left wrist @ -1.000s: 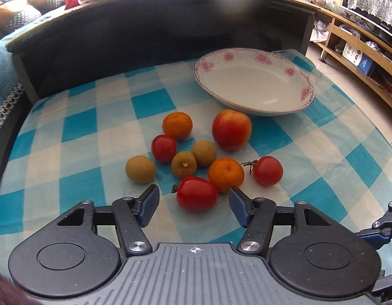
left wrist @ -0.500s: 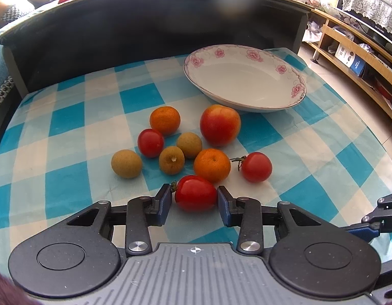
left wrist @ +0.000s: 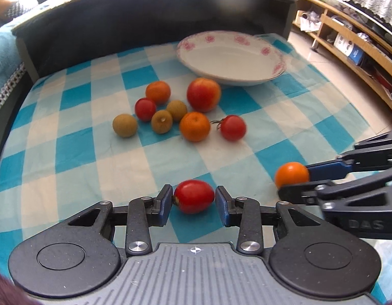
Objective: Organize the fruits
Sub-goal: 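Carry both fruits over the white bowl and open both tools to drop them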
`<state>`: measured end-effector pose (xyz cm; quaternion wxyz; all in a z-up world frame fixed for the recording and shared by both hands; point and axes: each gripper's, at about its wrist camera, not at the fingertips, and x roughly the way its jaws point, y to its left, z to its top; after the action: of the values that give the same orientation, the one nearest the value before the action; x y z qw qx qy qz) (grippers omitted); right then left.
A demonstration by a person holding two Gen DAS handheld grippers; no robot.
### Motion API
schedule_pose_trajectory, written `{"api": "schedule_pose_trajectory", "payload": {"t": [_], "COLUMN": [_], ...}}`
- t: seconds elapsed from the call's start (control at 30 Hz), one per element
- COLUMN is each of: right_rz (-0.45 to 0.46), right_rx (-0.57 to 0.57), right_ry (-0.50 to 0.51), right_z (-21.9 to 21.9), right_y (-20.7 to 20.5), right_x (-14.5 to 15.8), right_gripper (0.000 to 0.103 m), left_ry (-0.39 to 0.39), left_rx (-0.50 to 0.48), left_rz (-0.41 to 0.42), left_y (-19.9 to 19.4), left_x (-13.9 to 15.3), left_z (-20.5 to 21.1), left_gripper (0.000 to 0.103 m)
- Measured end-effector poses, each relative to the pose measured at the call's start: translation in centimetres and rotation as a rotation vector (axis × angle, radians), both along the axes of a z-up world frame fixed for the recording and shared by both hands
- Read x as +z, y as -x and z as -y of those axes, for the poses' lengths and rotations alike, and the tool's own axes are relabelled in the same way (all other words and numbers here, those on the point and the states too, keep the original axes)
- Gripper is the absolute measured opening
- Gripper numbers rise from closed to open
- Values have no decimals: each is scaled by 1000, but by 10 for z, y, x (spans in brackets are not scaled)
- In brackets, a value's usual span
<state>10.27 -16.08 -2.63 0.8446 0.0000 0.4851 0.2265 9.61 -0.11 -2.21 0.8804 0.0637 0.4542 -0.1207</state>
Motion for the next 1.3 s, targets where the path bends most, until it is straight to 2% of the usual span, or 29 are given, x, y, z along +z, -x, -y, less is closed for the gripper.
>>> {"api": "schedule_pose_trajectory", "payload": {"t": [0.3,0.57,0.67,1.0,1.3], "right_rz": [7,7,9,23,53], "right_rx": [-21,-19,-19,-8,-34], "right_ry": [46,46,45,65,25], "right_z": [-4,-4,-3,-5,1], "right_y": [0,-1,-1,1,-6], "right_x": [-4,-4,-4,-1,13], "right_gripper": [34,34,34,34,34], "left_ry": [15,-15,-11,25,75], "left_rx": [6,-1,6,-13,5], "left_rz": [-26,-4,-5,-5,23], "left_y": [-1,-1,-1,-1,-16], "left_x": [-10,-12,-11,-2,14], "left_z": [-2,3,3,8,11], "left_gripper": [47,47,42,41,41]}}
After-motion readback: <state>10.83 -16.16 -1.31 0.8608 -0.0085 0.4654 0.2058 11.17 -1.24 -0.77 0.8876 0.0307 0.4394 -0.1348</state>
